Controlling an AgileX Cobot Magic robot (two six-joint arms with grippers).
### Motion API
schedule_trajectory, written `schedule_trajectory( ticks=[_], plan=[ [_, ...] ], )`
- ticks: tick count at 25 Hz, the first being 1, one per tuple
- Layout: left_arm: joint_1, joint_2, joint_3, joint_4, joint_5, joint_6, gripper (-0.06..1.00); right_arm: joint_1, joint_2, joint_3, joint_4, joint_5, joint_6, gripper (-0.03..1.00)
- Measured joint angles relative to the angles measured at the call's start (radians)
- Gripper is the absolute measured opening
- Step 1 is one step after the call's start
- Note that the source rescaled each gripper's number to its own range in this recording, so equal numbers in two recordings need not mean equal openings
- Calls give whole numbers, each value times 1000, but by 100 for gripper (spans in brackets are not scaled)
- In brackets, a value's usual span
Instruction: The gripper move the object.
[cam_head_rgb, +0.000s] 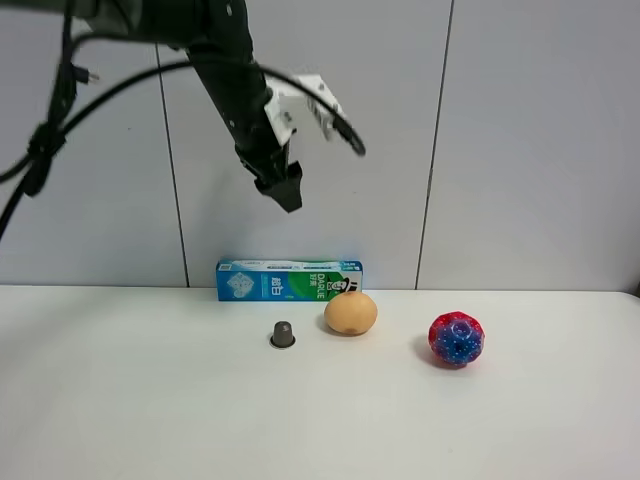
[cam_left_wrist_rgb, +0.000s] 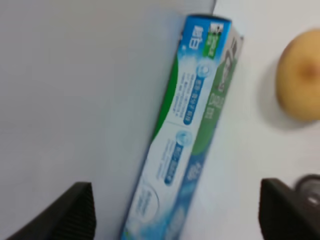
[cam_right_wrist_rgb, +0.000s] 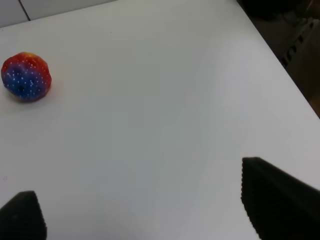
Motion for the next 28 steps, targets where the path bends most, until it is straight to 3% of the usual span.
schedule_trajectory(
  ticks=[7,14,22,28],
  plan=[
    [-26,-221,-1,84,263,-266,58,0,0,0,0,0,0,100],
    [-28,-425,63,140,287,-443,58,0,0,0,0,0,0,100],
    [29,-743,507,99,287,-548,58,0,0,0,0,0,0,100],
    [122,-1035,893,-7,239,-595,58,0,0,0,0,0,0,100]
  ],
)
